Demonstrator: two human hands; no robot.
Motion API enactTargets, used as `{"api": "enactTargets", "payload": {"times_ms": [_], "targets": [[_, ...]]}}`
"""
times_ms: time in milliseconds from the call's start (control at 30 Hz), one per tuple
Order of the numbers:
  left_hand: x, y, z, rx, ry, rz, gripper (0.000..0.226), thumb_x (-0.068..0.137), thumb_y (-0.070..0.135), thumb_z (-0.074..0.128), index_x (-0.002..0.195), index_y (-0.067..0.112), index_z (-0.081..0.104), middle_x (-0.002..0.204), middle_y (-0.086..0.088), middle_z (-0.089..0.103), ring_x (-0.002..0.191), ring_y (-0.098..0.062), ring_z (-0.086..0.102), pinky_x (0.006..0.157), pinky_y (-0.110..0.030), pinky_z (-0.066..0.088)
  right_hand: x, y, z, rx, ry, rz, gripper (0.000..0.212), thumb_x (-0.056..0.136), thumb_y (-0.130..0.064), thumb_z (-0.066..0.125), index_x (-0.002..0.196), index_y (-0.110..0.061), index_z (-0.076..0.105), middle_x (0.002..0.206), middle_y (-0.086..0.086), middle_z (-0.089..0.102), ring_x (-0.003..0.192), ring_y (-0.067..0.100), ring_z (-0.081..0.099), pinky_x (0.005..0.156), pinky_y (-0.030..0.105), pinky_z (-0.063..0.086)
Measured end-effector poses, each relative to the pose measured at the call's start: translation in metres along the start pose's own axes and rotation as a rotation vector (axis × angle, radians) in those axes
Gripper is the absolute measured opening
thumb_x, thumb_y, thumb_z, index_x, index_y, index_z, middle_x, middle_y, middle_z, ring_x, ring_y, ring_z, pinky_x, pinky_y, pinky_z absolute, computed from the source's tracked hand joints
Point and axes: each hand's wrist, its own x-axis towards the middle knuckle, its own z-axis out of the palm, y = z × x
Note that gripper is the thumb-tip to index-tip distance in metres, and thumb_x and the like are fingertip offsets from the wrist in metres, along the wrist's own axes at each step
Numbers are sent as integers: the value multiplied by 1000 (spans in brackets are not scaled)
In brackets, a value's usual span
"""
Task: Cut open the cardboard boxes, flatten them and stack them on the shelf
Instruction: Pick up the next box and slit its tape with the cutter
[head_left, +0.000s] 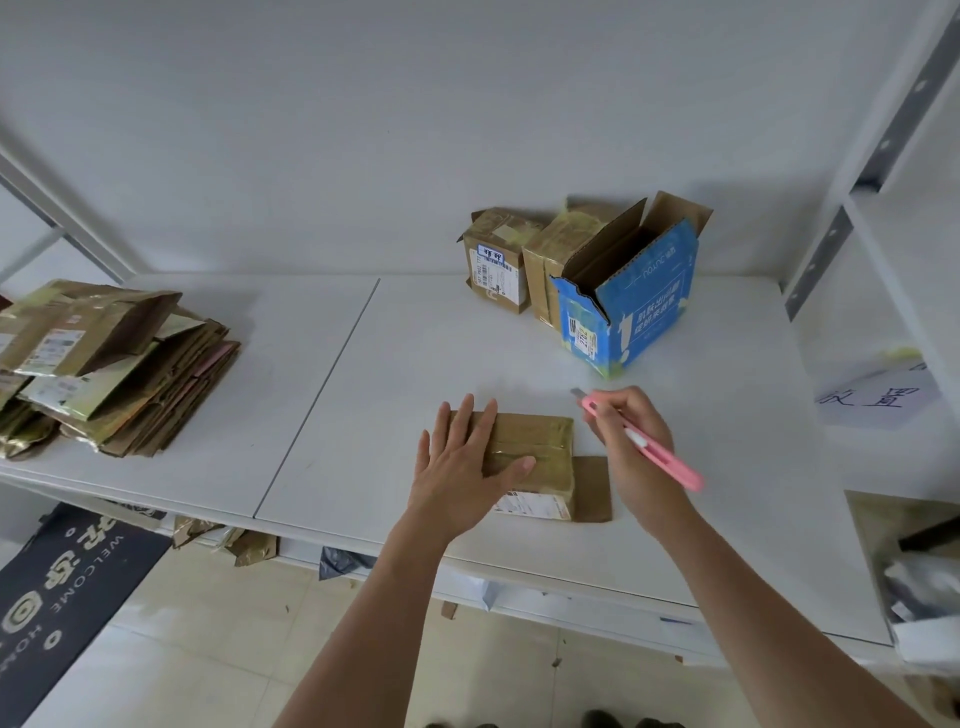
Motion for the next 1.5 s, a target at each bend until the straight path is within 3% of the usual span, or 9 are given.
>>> {"api": "enactTargets", "payload": {"times_ms": [167,267,433,733,833,1000,1167,1400,1500], "targets": [[0,-16,-16,-180,114,-136,113,73,68,70,157,36,1,164,7,-14,150,-19,-19,121,-44,-3,-31,7,12,-191,-58,-119,8,99,-9,55,94,-13,59,87,-6,69,81,13,68,66,20,52],[-7,-27,-24,-329,117,-294,120,70,52,82,158,25,4,163,-5,13,149,-27,15,118,-44,22,-65,8,15,-217,-126,-163,7,99,-17,55,95,-21,60,82,-8,65,71,13,64,62,17,48],[-21,-20,-13,-1069,41,-458,82,84,15,77,152,32,34,106,-4,73,83,-16,72,69,-29,58,-50,-8,24,-183,-143,-162,8,98,-6,56,98,-12,62,90,-10,69,79,6,66,67,17,50],[-32,-14,-11,-1248,82,-508,62,93,11,67,147,28,43,112,-17,70,83,-25,74,73,-36,62,26,-21,77,-285,-379,-96,6,96,-16,61,96,-11,58,91,0,70,86,12,70,74,37,59],[-32,-12,-9,-1257,90,-527,63,93,12,66,149,27,41,113,-17,70,95,-33,72,82,-43,60,29,-8,87,-343,-382,-135,7,97,-13,60,95,-6,59,97,-2,71,90,4,68,76,31,58],[-26,-6,-4,-1153,135,-504,52,92,18,67,141,25,50,92,-7,69,76,-26,68,80,-42,60,32,-1,87,-457,-426,-209,7,96,-13,61,94,-6,61,97,-3,71,92,3,67,77,29,57],[-21,0,-1,-1055,172,-484,31,91,23,66,121,26,61,104,-15,71,96,-37,69,86,-46,58,34,1,82,-503,-442,-305,7,95,-7,61,91,-1,59,88,2,68,84,6,66,69,27,55],[-21,2,5,-1011,205,-489,27,94,28,61,122,26,60,99,-11,71,95,-34,69,88,-48,57,34,-5,77,-517,-494,-173,10,95,-7,58,85,-7,56,84,-12,65,85,-11,63,62,7,46],[-21,2,7,-1032,217,-511,28,95,30,60,123,28,60,102,-10,71,96,-32,69,90,-47,56,19,-7,65,-532,-501,-136,18,95,-10,59,78,-13,53,82,-1,67,81,0,66,54,15,47]]}}
